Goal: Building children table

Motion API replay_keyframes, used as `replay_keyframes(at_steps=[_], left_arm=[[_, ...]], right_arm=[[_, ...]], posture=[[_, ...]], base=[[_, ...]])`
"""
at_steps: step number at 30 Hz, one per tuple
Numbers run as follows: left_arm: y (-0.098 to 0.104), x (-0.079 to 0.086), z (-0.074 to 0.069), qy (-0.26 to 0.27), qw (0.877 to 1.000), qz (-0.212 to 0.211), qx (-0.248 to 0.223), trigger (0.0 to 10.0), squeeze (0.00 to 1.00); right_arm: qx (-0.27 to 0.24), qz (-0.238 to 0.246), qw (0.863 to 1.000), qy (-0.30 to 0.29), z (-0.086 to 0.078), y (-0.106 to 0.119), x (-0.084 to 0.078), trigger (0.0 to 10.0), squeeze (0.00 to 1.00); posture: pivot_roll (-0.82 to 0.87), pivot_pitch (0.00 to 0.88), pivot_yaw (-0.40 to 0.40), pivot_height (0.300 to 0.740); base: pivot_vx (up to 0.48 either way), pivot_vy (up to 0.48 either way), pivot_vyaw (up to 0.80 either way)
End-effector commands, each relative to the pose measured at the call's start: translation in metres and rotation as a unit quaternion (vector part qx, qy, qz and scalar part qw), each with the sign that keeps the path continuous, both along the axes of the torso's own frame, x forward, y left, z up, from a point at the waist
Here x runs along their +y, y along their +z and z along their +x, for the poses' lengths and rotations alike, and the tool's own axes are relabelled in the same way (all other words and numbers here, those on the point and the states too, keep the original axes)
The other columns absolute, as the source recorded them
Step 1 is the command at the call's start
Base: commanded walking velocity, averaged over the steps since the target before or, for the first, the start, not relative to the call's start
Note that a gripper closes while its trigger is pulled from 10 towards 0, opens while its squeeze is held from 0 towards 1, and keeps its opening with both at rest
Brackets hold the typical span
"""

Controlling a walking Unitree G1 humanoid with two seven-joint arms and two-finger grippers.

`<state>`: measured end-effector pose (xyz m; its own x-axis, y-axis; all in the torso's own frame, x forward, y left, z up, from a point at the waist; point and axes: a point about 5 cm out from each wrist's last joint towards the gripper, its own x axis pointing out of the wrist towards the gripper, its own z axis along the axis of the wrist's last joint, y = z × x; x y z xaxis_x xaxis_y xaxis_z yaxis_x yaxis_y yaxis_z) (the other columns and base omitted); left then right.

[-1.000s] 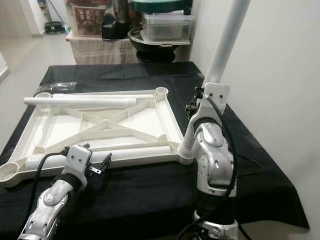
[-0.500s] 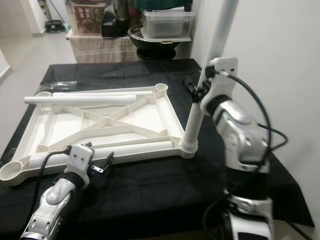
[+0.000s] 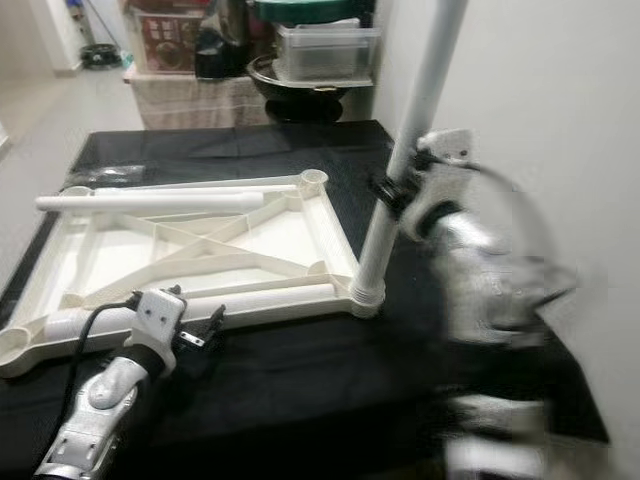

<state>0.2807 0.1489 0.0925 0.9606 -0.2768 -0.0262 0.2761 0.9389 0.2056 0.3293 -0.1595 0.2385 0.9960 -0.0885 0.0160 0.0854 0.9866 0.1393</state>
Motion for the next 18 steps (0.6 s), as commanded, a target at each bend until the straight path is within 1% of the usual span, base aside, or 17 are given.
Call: replay_keyframes(at_steps=[1, 2, 3, 4, 5, 6, 8, 9, 10, 11, 12, 13, 14, 15, 16, 17, 18], left_arm=[[-0.005, 0.002, -0.001, 0.001, 1.000, 0.010, 0.015, 10.0, 0.00], [-0.005, 0.002, -0.001, 0.001, 1.000, 0.010, 0.015, 10.0, 0.00], [-0.005, 0.002, -0.001, 0.000, 1.000, 0.010, 0.014, 10.0, 0.00], [-0.005, 0.002, -0.001, 0.000, 1.000, 0.010, 0.014, 10.0, 0.00], [-0.005, 0.001, 0.000, -0.002, 1.000, 0.011, 0.014, 10.0, 0.00], [-0.004, 0.002, 0.001, -0.003, 1.000, 0.011, 0.013, 10.0, 0.00], [-0.004, 0.002, 0.001, -0.003, 1.000, 0.011, 0.013, 10.0, 0.00], [-0.004, 0.002, 0.001, -0.002, 1.000, 0.011, 0.013, 10.0, 0.00], [-0.004, 0.002, 0.002, -0.002, 1.000, 0.010, 0.012, 10.0, 0.00], [-0.004, 0.002, 0.002, -0.002, 1.000, 0.010, 0.012, 10.0, 0.00], [-0.004, 0.002, 0.002, -0.002, 1.000, 0.010, 0.012, 10.0, 0.00], [-0.005, 0.001, 0.002, -0.001, 1.000, 0.008, 0.012, 10.0, 0.00], [-0.005, 0.001, 0.002, -0.001, 1.000, 0.008, 0.012, 10.0, 0.00], [-0.005, 0.000, 0.002, -0.001, 1.000, 0.007, 0.012, 10.0, 0.00], [-0.005, 0.000, 0.002, -0.001, 1.000, 0.007, 0.012, 10.0, 0.00], [-0.005, -0.001, 0.002, -0.002, 1.000, 0.006, 0.012, 10.0, 0.00], [-0.005, -0.001, 0.002, -0.002, 1.000, 0.006, 0.012, 10.0, 0.00]], right_arm=[[0.150, 0.010, 0.989, -0.003, -0.007, -0.056, 0.013, 0.0, 0.00], [0.150, 0.010, 0.989, -0.003, -0.007, -0.056, 0.013, 0.0, 0.00], [0.158, 0.004, 0.987, -0.002, -0.010, -0.059, 0.018, 10.0, 0.00], [0.158, 0.004, 0.987, -0.002, -0.010, -0.059, 0.018, 10.0, 0.00], [0.155, 0.003, 0.988, 0.014, -0.010, -0.059, 0.020, 10.0, 0.00], [0.135, 0.012, 0.991, 0.018, -0.008, -0.054, 0.017, 10.0, 0.00], [0.135, 0.012, 0.991, 0.018, -0.008, -0.054, 0.017, 10.0, 0.00], [0.114, 0.015, 0.993, 0.040, -0.001, -0.045, 0.007, 10.0, 1.00], [0.088, 0.010, 0.992, 0.092, 0.008, -0.031, -0.003, 10.0, 0.82], [0.068, 0.010, 0.988, 0.139, 0.013, -0.019, -0.010, 10.0, 0.00], [0.068, 0.010, 0.988, 0.139, 0.013, -0.019, -0.010, 10.0, 0.00], [0.038, 0.004, 0.972, 0.233, 0.013, -0.003, -0.016, 10.0, 0.00], [0.038, 0.004, 0.972, 0.233, 0.013, -0.003, -0.016, 10.0, 0.00], [0.017, -0.009, 0.951, 0.308, 0.008, 0.007, -0.021, 10.0, 0.00], [0.017, -0.009, 0.951, 0.308, 0.008, 0.007, -0.021, 10.0, 0.00], [0.002, -0.025, 0.937, 0.348, 0.004, 0.013, -0.031, 9.3, 0.00], [0.002, -0.025, 0.937, 0.348, 0.004, 0.013, -0.031, 9.3, 0.00]], posture=[[0.00, 0.000, -0.045, 0.740], [0.00, 0.000, -0.045, 0.740], [-0.01, 0.000, -0.040, 0.740], [-0.01, 0.000, -0.040, 0.740], [-0.01, 0.000, -0.043, 0.740], [-0.01, 0.000, -0.043, 0.740], [-0.01, 0.000, -0.043, 0.740], [-0.02, 0.000, -0.044, 0.740], [-0.02, 0.000, -0.049, 0.740], [-0.02, 0.000, -0.049, 0.740], [-0.02, 0.000, -0.049, 0.740], [-0.02, 0.000, -0.049, 0.740], [-0.02, 0.000, -0.049, 0.740], [-0.02, 0.000, -0.047, 0.740], [-0.02, 0.000, -0.047, 0.740], [-0.02, 0.000, -0.048, 0.740], [-0.02, 0.000, -0.048, 0.740]], base=[[0.000, 0.000, 0.00], [0.000, 0.000, 0.00], [0.000, 0.000, 0.00], [0.000, 0.000, 0.00], [0.000, 0.000, 0.00], [0.000, 0.000, 0.00], [0.000, 0.000, 0.00], [0.000, 0.000, 0.00], [0.000, 0.000, 0.00], [0.000, 0.000, 0.00], [0.000, 0.000, 0.00], [0.000, 0.000, 0.00], [0.000, 0.000, 0.00], [0.000, 0.000, 0.00], [0.000, 0.000, 0.00], [0.000, 0.000, 0.00], [0.000, 0.000, 0.00]])
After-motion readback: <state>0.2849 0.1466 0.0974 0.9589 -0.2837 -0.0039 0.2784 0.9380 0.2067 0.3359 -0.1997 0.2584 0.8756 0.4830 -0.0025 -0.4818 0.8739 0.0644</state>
